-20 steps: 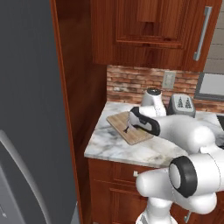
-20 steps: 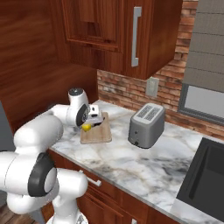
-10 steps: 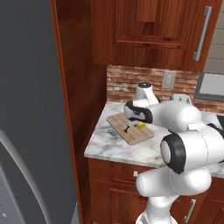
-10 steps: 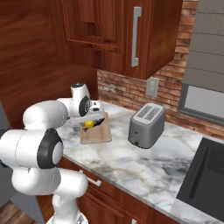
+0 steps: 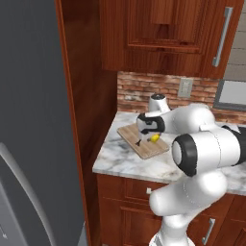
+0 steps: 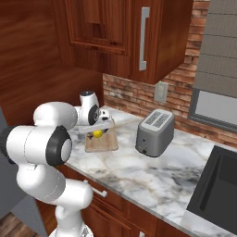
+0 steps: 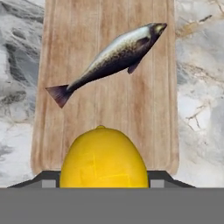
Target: Retrieve a lemon from the fridge and place it on the cutting board with the fish.
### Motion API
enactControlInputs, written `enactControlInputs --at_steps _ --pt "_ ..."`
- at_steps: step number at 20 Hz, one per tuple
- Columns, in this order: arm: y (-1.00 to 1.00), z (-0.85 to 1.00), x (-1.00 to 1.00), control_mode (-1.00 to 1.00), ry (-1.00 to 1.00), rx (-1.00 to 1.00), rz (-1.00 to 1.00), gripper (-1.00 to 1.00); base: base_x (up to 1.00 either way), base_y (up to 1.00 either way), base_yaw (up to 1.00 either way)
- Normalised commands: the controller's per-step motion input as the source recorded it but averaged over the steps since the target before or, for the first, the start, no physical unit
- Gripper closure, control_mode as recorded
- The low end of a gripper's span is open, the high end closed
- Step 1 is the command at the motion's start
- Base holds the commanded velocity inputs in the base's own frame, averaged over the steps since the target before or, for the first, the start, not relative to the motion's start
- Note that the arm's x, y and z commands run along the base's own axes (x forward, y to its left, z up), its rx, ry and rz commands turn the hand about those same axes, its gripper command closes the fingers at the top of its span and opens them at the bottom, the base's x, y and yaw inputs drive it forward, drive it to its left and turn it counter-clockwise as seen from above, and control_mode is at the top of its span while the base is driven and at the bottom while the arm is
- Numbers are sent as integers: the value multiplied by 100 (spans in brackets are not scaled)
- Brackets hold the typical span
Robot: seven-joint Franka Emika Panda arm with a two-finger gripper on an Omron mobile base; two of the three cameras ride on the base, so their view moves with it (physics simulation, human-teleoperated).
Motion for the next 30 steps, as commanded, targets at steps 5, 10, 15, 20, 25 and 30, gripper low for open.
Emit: enactControlInputs --at_steps 5,10,15,20,25,30 --pt "0 -27 24 -100 0 0 0 100 0 0 0" --pt "0 -32 19 -100 0 0 0 100 0 0 0" --pt "-2 -19 22 -100 -3 0 2 100 0 0 0" --pt "0 -4 12 -100 -1 0 3 100 0 0 0" --pt "0 -6 4 -100 0 0 2 100 0 0 0" --pt "0 -10 6 -100 0 0 0 -100 0 0 0"
